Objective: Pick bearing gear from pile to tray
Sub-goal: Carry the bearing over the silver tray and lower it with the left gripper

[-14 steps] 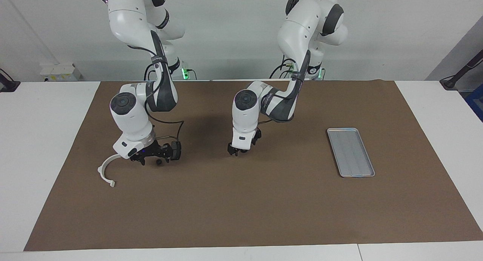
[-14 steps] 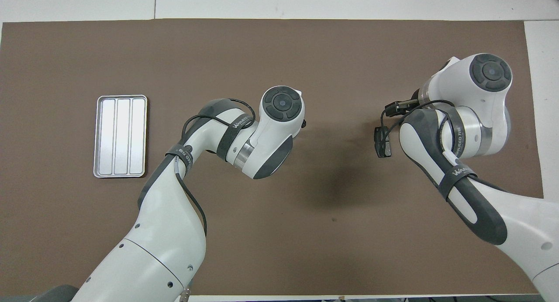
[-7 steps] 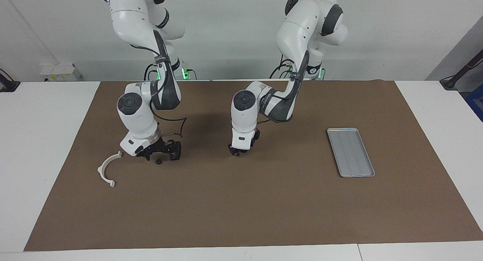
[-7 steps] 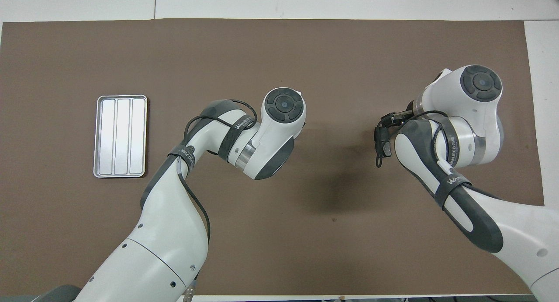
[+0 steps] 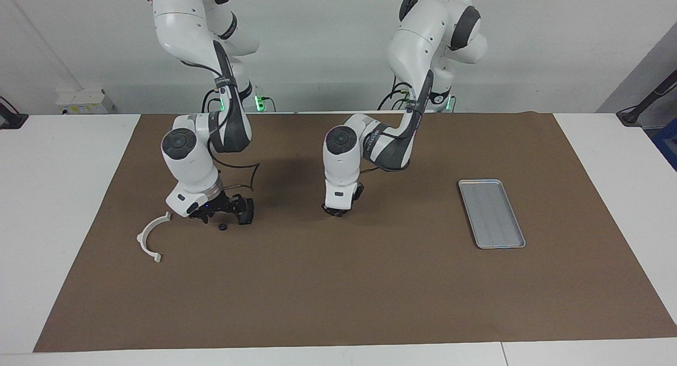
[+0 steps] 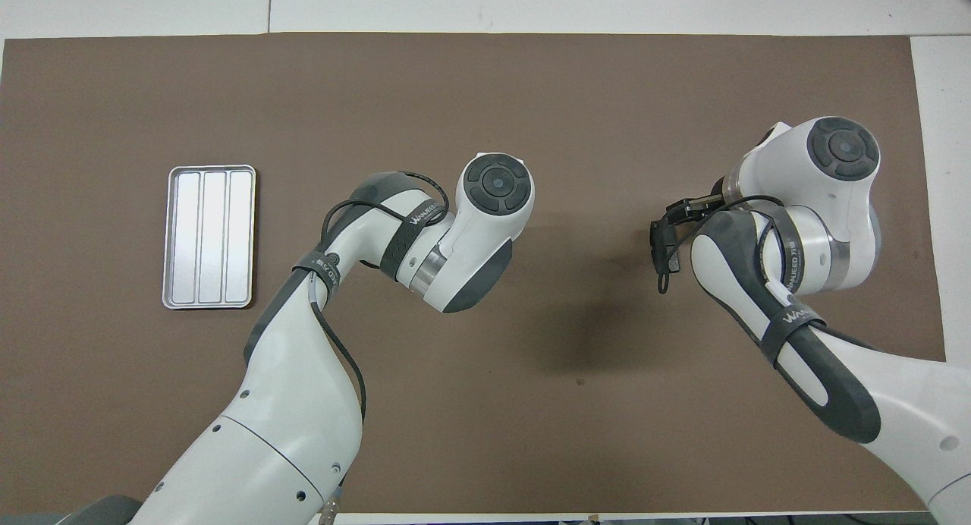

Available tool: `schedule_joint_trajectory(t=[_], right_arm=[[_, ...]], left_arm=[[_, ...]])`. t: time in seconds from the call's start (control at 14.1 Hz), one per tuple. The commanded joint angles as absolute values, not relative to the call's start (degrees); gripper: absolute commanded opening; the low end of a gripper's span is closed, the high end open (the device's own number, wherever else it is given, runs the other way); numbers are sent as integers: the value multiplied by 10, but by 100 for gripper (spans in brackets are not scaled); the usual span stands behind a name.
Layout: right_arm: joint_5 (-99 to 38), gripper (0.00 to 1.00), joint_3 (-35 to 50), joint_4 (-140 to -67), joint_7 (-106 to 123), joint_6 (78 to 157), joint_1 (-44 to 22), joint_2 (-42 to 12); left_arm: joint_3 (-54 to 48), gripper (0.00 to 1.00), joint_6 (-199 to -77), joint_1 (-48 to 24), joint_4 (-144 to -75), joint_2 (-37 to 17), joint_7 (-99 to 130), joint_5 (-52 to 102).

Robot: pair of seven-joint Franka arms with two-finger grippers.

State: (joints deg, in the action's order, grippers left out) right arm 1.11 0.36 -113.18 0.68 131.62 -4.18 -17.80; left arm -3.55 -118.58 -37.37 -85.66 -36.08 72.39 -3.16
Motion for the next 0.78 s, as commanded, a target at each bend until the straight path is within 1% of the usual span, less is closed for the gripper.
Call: schedule_joint_trajectory(t=[0.0,0.28,0.5,0.57,0.71], right_arm=[[8,100,8,-1150,26,1338,-33,-165],[8,100,8,-1150,28,1347,-32,-172],[8,100,8,-1152,43,1355,-24,-179],[7,100,8,-1152,44,1355,-22,-179],[8,100,8,-1152,44,1357,-22,-180]], left_arm=[[-15,0,-1165,-377,-856,-328,732,-44],[-15,0,-1150,-326,-928,-242,665,-43],[-17,0,-1153,-267,-1043,-139,559,-37],[-18,0,-1154,-249,-1066,-119,526,-36],[-18,0,-1154,-217,-1086,-106,468,-35]])
